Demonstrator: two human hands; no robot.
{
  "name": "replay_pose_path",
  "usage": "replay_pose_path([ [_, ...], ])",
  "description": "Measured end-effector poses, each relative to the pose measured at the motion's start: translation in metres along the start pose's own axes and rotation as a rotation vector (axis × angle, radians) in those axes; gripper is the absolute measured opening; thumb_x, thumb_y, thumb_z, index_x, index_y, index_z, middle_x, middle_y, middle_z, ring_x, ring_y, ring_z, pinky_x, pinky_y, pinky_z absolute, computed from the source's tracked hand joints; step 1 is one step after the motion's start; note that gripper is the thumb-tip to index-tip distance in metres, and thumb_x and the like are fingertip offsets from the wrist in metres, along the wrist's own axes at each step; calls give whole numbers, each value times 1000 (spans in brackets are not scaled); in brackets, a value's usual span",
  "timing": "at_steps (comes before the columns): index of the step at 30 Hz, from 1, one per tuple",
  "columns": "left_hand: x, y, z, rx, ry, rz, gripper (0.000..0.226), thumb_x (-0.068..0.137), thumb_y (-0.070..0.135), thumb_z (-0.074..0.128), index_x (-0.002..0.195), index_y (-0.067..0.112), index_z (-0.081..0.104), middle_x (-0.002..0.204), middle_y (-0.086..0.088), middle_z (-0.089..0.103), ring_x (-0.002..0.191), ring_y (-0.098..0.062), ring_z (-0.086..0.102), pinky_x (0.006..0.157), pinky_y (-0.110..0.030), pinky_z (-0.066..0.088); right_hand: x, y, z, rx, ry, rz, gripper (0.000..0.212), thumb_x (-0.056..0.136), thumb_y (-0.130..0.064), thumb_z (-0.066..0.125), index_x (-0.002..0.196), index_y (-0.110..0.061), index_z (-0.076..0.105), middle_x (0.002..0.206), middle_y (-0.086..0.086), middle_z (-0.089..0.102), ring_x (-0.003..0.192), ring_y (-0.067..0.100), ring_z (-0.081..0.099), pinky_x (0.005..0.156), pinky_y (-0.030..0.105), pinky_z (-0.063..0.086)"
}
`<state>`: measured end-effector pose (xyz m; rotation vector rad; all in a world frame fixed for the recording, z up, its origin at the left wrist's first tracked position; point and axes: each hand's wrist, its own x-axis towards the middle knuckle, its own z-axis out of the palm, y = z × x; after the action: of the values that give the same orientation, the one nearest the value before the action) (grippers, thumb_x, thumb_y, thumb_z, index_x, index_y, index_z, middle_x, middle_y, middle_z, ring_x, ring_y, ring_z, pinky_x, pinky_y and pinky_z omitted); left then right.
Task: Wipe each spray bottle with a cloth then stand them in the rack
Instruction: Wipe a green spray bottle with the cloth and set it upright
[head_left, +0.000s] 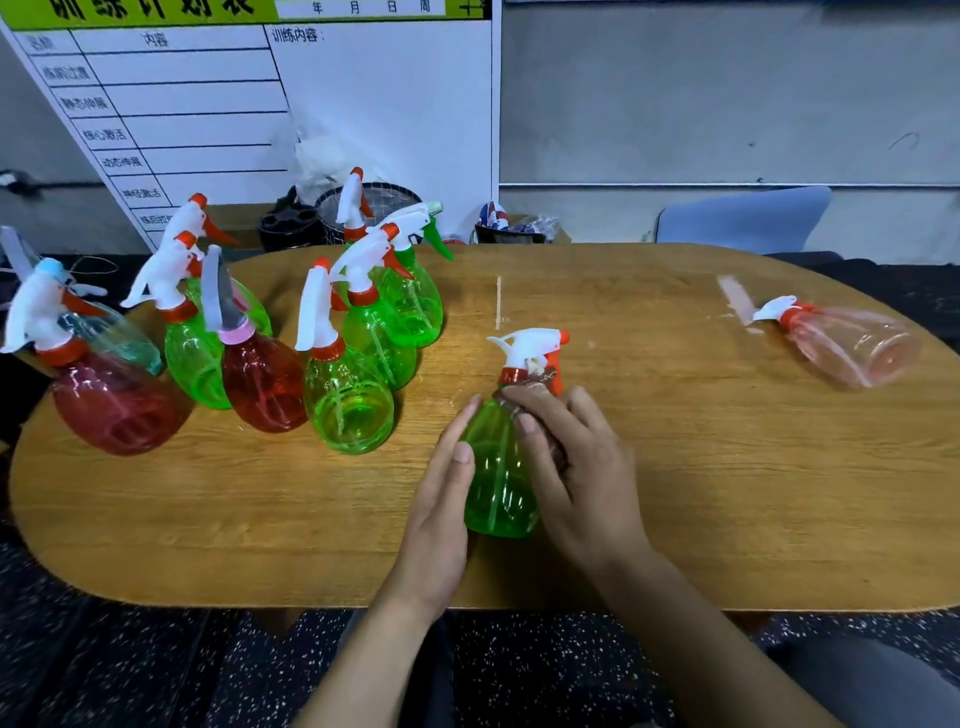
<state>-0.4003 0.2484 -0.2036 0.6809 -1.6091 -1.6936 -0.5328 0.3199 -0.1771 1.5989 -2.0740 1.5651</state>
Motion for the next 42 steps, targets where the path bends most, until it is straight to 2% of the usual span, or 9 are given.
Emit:
replay_pose_path([
  [5,0,8,-4,-132,99,11,52,103,51,47,153,38,55,156,-4,59,148,-25,51,128,-58,30,-29,4,2,-4,-153,-289,32,106,-27,60,135,-18,71,116,6,64,93,19,67,72,37,58],
  [9,1,14,-2,-141,128,38,47,107,49,48,153,38,55,155,-2,60,144,-26,57,125,-56,36,-49,4,4,-76,-230,-531,30,103,-25,62,129,-16,75,109,1,60,94,17,63,80,27,55],
  [19,0,-2,2,52,42,42,47,106,58,44,151,49,53,159,24,49,153,-3,39,130,-48,29,6,-1,-1,18,17,30,37,107,-36,48,135,-24,69,95,-8,53,79,6,57,65,22,46],
  [25,1,-5,-4,-44,52,11,50,105,60,46,154,47,51,163,7,50,155,-19,41,129,-58,27,-12,1,6,-6,-40,-155,33,106,-27,54,132,-15,72,100,-9,50,78,-2,50,63,16,44],
  [30,3,2,-2,-152,99,9,45,110,45,40,152,40,55,157,0,58,148,-23,52,127,-56,31,-43,8,0,13,-200,-365,32,105,-24,61,134,-14,71,112,10,66,91,22,67,70,38,58],
  [35,0,2,-1,-135,82,5,47,109,47,40,153,41,53,160,-1,55,151,-26,48,128,-59,28,-30,-5,-6,117,-98,-324,31,104,-21,57,131,-21,72,106,-4,60,89,1,60,72,19,49],
  [38,-2,-2,3,55,36,33,47,107,58,40,152,50,51,161,20,49,154,-5,40,127,-41,31,-6,-3,-7,128,87,-64,34,105,-25,51,131,-22,72,91,-10,48,73,2,50,62,16,38],
  [40,-3,-4,3,92,17,43,43,110,55,37,151,51,50,156,35,47,149,10,36,117,-14,33,4,2,-1,76,71,44,35,107,-32,49,131,-24,73,87,-9,47,70,7,51,60,20,37],
  [42,-3,-1,1,83,24,30,44,109,56,38,151,52,50,155,38,46,148,14,34,115,-9,30,4,6,7,20,29,49,35,106,-35,49,130,-26,74,87,-10,46,69,4,51,60,18,37],
])
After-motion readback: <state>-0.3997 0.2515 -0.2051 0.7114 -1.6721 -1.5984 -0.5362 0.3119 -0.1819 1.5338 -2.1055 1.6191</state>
